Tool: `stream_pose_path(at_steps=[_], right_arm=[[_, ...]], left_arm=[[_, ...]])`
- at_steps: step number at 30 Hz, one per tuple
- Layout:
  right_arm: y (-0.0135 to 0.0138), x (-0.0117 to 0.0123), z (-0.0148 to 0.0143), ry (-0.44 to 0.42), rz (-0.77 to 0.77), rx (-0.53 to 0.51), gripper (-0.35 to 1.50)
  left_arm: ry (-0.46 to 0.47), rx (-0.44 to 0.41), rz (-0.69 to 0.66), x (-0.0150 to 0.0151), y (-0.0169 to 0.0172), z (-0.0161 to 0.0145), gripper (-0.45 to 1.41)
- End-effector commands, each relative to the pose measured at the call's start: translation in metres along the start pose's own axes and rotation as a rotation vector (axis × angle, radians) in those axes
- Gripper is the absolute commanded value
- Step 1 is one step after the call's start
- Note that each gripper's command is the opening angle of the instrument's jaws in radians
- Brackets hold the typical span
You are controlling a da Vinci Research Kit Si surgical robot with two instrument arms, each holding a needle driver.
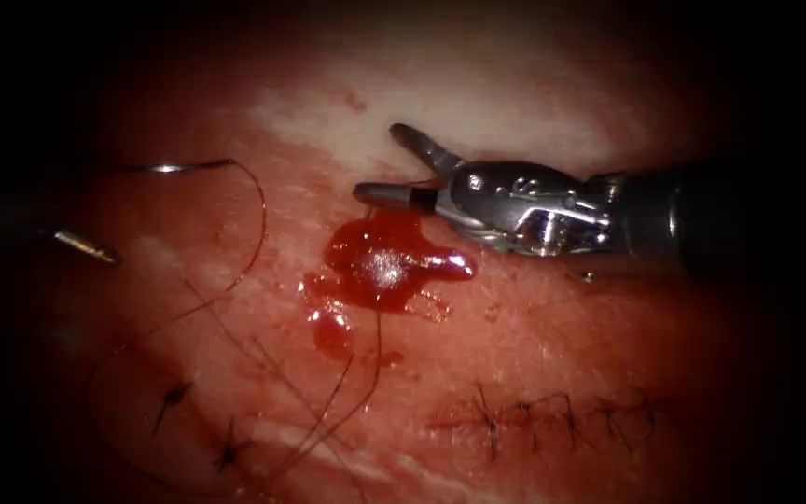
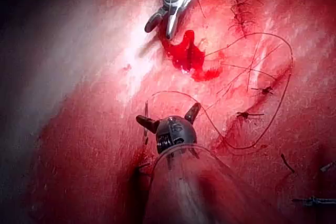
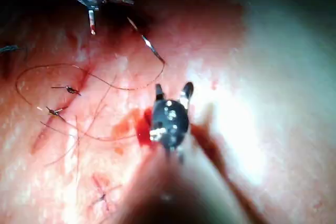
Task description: Wound Closure
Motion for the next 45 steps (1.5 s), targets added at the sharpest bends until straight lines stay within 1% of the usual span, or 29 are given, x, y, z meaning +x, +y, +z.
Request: stream_pose_path(at_steps=[1, 2, 3, 5, 6, 8, 9, 11, 14, 15, 17, 19, 20, 21, 24, 26, 27, 29, 30, 34, 38, 42, 45], right_arm=[[-0.0003, -0.0001, 0.0, -0.005, 0.004, -0.006, 0.89], [0.0002, 0.0007, -0.001, -0.009, 0.013, -0.015, 0.94], [0.0004, 0.0011, -0.0015, -0.007, 0.008, -0.018, 0.94], [0.0011, 0.0022, -0.0028, 0.003, 0.006, -0.028, 1.01], [0.0019, 0.0031, -0.0041, 0.0, 0.007, -0.031, 1.04], [0.0024, 0.0036, -0.0051, -0.002, 0.015, -0.029, 1.04], [0.0028, 0.004, -0.0061, -0.002, 0.016, -0.033, 1.04], [0.0031, 0.0042, -0.0067, -0.007, 0.02, -0.04, 1.04], [0.0031, 0.0041, -0.0069, -0.005, 0.015, -0.045, 1.04], [0.0031, 0.004, -0.0068, -0.006, 0.014, -0.048, 1.04], [0.003, 0.0039, -0.0067, -0.002, 0.013, -0.048, 1.04], [0.0029, 0.0039, -0.0066, -0.001, 0.013, -0.047, 1.04], [0.0029, 0.0039, -0.0065, -0.001, 0.013, -0.047, 1.04], [0.0029, 0.0039, -0.0065, 0.0, 0.013, -0.044, 1.04], [0.0028, 0.0038, -0.0066, 0.0, 0.012, -0.044, 1.04], [0.0028, 0.0038, -0.0066, 0.001, 0.012, -0.044, 1.04], [0.0028, 0.0037, -0.0066, 0.001, 0.012, -0.044, 1.03], [0.0028, 0.0037, -0.0066, 0.001, 0.012, -0.041, 1.03], [0.0028, 0.0037, -0.0065, 0.001, 0.012, -0.041, 1.03], [0.0026, 0.0036, -0.0065, 0.002, 0.01, -0.042, 1.03], [0.0022, 0.0031, -0.0063, -0.007, 0.006, -0.04, 1.01], [0.0019, 0.0028, -0.006, -0.014, 0.002, -0.032, 1.01], [0.0018, 0.0027, -0.0058, -0.015, 0.001, -0.028, 1.01]], left_arm=[[-0.013, -0.007, -0.054, -0.0005, 0.0008, 0.001, 0.93], [-0.036, -0.009, -0.065, -0.0003, 0.0014, 0.0015, 0.93], [-0.052, -0.013, -0.064, -0.0002, 0.0018, 0.0018, 0.93], [-0.079, -0.038, -0.068, 0.0001, 0.0024, 0.0024, 0.93], [-0.112, -0.075, -0.012, 0.0004, 0.003, 0.0029, 0.93], [-0.142, -0.094, -0.002, 0.0007, 0.0033, 0.0032, 0.91], [-0.181, -0.109, -0.027, 0.0009, 0.0038, 0.0033, 0.89], [-0.22, -0.113, -0.084, 0.001, 0.0043, 0.0035, 0.89], [-0.246, -0.12, -0.082, 0.0012, 0.0052, 0.0039, 0.89], [-0.253, -0.129, -0.05, 0.0012, 0.0054, 0.0041, 0.89], [-0.274, -0.151, -0.033, 0.0012, 0.0057, 0.0044, 0.89], [-0.295, -0.162, -0.029, 0.0012, 0.0057, 0.0045, 0.84], [-0.306, -0.166, -0.028, 0.0014, 0.0058, 0.0048, 0.78], [-0.316, -0.169, -0.027, 0.0015, 0.0058, 0.005, 0.78], [-0.329, -0.208, 0.122, 0.0019, 0.0057, 0.0057, 0.76], [-0.342, -0.237, 0.205, 0.0021, 0.0057, 0.0061, 0.69], [-0.352, -0.251, 0.238, 0.0022, 0.0057, 0.0063, 0.68], [-0.36, -0.261, 0.239, 0.0023, 0.0058, 0.0066, 0.62], [-0.371, -0.245, 0.187, 0.0024, 0.0059, 0.0068, 0.61], [-0.389, -0.211, 0.067, 0.0026, 0.0067, 0.0079, 0.62], [-0.396, -0.183, 0.016, 0.0022, 0.0076, 0.0093, 0.62], [-0.431, -0.173, -0.008, 0.0008, 0.0079, 0.011, 0.62], [-0.464, -0.16, -0.079, -0.0003, 0.0078, 0.0118, 0.62]])
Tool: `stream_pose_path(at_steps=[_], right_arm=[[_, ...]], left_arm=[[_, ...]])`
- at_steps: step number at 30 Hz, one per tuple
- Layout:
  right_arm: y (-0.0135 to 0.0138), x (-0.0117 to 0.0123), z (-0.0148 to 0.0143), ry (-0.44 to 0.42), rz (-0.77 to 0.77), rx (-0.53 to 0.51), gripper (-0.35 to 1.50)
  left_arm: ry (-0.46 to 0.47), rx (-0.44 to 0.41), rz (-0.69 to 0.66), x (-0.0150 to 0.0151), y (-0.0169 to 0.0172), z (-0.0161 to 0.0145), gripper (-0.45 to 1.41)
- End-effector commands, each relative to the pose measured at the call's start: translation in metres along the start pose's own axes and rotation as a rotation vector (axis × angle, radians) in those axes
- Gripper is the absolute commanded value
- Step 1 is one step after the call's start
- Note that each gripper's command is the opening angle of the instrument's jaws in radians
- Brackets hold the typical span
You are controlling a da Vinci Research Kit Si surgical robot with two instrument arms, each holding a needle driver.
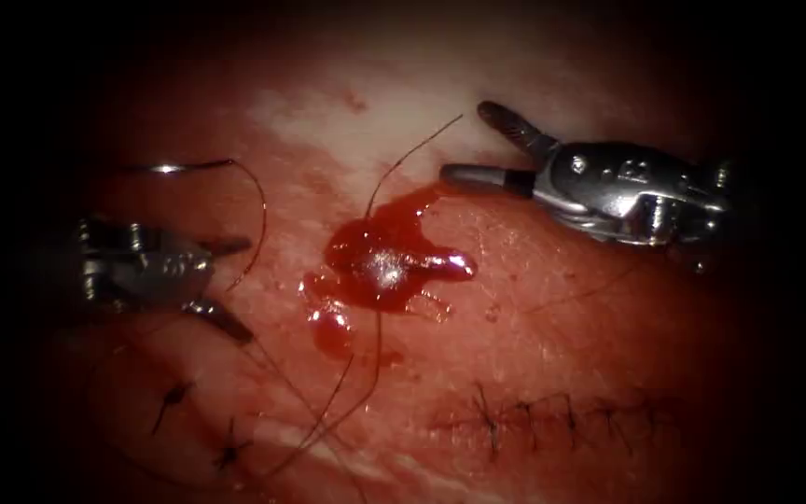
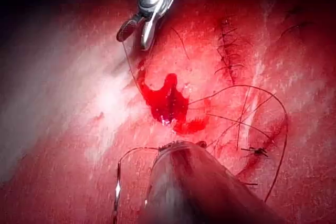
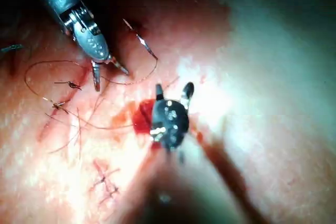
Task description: Wound Closure
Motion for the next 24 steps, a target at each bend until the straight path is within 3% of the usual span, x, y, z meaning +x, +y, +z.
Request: stream_pose_path(at_steps=[1, 6, 11, 15, 18, 21, 24], right_arm=[[-0.0007, -0.0004, 0.0008, 0.0, 0.0, 0.005, 1.01], [-0.0009, -0.0005, 0.001, -0.004, -0.001, 0.01, 1.01], [-0.001, -0.0006, 0.001, -0.006, -0.002, 0.011, 1.01], [-0.0012, -0.0006, 0.0009, -0.006, -0.002, 0.011, 1.01], [-0.0013, -0.0007, 0.0008, -0.006, -0.002, 0.014, 1.01], [-0.0013, -0.0007, 0.0008, -0.008, -0.003, 0.018, 1.01], [-0.0013, -0.0007, 0.0008, -0.007, -0.003, 0.021, 1.01]], left_arm=[[-0.007, -0.003, -0.018, -0.0002, 0.0001, 0.0012, 0.62], [-0.023, -0.001, -0.084, -0.001, -0.0005, 0.0022, 0.57], [-0.026, -0.003, -0.116, -0.0012, -0.0011, 0.0024, 0.32], [-0.036, -0.001, -0.125, -0.0014, -0.0011, 0.0028, 0.24], [-0.035, -0.007, -0.121, -0.0018, -0.0013, 0.0027, 0.39], [-0.037, -0.025, -0.103, -0.0022, -0.0013, 0.0009, 0.79], [0.002, -0.091, 0.026, -0.0027, -0.0017, -0.0028, 0.79]])
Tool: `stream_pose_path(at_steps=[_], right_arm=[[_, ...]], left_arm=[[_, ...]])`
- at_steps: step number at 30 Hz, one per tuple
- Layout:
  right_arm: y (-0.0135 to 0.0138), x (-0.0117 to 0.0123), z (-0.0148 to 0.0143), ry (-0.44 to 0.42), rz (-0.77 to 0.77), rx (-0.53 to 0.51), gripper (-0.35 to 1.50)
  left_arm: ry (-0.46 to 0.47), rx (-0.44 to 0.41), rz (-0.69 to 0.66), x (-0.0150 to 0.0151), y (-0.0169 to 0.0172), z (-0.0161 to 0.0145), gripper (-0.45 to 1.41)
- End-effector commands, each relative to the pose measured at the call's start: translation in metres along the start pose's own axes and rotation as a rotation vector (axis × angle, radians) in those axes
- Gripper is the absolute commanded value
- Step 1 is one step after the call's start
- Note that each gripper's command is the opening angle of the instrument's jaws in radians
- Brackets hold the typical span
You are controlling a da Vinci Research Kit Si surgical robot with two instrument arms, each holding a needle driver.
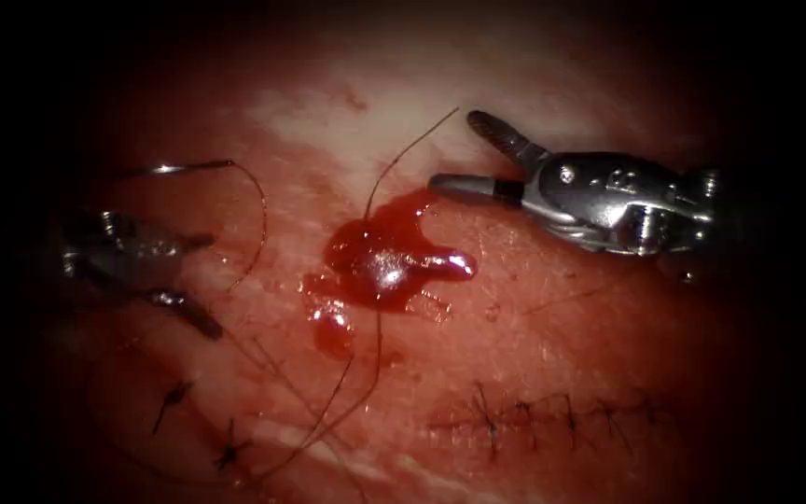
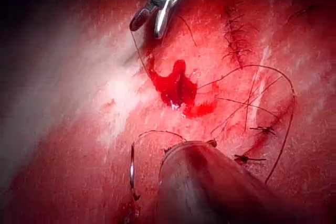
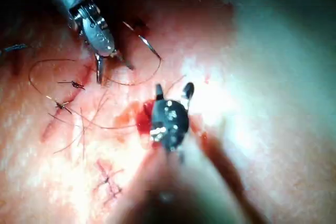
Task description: Wound Closure
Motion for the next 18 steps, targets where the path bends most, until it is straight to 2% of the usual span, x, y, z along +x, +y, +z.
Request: stream_pose_path(at_steps=[1, 5, 6, 11, 15, 18], right_arm=[[-0.0005, -0.0004, 0.0007, 0.002, 0.0, 0.006, 1.01], [-0.0006, -0.0005, 0.0007, -0.001, -0.001, 0.007, 1.01], [-0.0006, -0.0005, 0.0007, 0.0, -0.001, 0.01, 1.01], [-0.0007, -0.0007, 0.0008, -0.001, -0.003, 0.012, 1.01], [-0.0007, -0.0007, 0.0008, -0.001, -0.003, 0.012, 1.01], [-0.0008, -0.0006, 0.001, -0.001, -0.003, 0.013, 1.03]], left_arm=[[0.034, -0.042, 0.108, -0.0003, 0.0001, -0.0009, 0.79], [0.119, -0.082, 0.325, -0.0016, 0.0004, -0.0045, 0.79], [0.147, -0.101, 0.438, -0.0026, 0.0007, -0.0059, 0.79], [0.189, -0.156, 0.668, -0.0053, 0.0013, -0.0077, 0.71], [0.203, -0.184, 0.734, -0.0062, 0.0015, -0.0081, 0.68], [0.201, -0.204, 0.794, -0.0064, 0.0021, -0.0075, 0.47]])
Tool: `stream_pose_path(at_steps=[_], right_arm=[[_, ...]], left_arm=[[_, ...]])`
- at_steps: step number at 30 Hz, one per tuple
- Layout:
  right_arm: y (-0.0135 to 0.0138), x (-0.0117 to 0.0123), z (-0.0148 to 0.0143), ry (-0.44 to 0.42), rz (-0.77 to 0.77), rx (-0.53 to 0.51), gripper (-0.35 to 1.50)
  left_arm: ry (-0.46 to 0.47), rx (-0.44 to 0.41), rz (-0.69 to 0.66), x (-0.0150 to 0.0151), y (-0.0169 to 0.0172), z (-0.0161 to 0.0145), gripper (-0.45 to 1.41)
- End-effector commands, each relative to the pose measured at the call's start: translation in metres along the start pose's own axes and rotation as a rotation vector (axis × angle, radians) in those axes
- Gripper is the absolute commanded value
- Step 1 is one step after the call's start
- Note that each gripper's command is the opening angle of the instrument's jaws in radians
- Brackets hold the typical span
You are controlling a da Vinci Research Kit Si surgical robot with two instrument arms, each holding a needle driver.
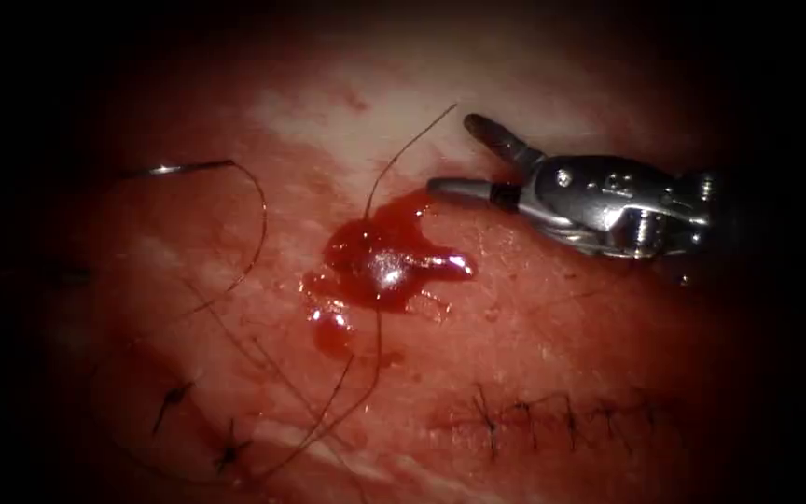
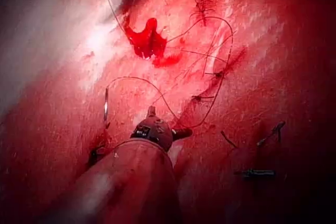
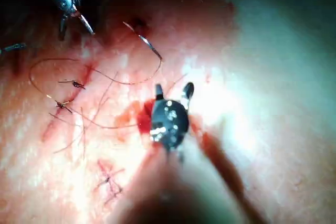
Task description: Wound Closure
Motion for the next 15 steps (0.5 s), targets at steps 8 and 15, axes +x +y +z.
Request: stream_pose_path(at_steps=[8, 15], right_arm=[[-0.0008, -0.0005, 0.001, 0.003, 0.0, 0.005, 1.03], [-0.0008, -0.0006, 0.001, 0.004, -0.001, 0.008, 1.03]], left_arm=[[0.027, 0.004, 0.056, 0.001, 0.0008, 0.0055, 0.42], [0.046, 0.025, 0.086, 0.0018, 0.0008, 0.0065, 0.42]])
